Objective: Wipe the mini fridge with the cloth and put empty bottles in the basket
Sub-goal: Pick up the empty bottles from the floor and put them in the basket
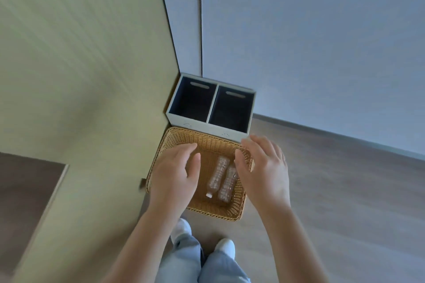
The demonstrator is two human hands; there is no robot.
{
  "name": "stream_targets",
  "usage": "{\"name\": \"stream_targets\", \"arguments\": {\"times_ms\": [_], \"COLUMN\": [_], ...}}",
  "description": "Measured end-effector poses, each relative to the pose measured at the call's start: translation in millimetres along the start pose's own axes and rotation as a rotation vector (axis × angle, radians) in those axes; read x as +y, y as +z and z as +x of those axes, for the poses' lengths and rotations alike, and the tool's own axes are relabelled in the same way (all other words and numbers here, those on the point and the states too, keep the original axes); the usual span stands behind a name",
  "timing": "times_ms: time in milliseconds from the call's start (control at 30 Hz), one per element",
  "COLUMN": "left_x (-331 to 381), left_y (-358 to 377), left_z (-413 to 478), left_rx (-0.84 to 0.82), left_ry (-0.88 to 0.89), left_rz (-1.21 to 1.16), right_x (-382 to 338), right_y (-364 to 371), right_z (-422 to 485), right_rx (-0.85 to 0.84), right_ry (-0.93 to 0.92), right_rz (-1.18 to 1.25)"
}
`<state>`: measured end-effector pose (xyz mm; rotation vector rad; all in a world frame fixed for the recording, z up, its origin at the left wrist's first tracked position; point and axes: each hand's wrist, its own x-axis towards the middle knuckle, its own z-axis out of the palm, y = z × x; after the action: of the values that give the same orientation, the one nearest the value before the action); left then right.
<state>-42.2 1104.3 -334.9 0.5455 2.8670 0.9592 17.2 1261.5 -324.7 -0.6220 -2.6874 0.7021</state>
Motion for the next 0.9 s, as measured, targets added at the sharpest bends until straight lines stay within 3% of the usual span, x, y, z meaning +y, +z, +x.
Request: {"name": "stream_targets", "arguments": {"times_ms": [533,700,900], "left_x": [84.4,98.7,111.9], "left_y": [-150.0,-180.3,-213.3], "left_z": [-100.1,-122.6,-153.3], "left_rx": [0.062,0.128,0.238], "left_ry": [0.156,0.099,-0.011], "left_rz": [0.237,0.286,0.342], "right_x": [-96.7,-101.1,-124.4], "right_y": [-156.4,-180.1,-195.9], "right_z": [-69.7,-68.5,-59.4], "right_rx": [0.009,-0.008,-0.077], "right_ry": [-0.305,-0.33,-0.485], "right_rz": [-0.028,0.037,0.078]}}
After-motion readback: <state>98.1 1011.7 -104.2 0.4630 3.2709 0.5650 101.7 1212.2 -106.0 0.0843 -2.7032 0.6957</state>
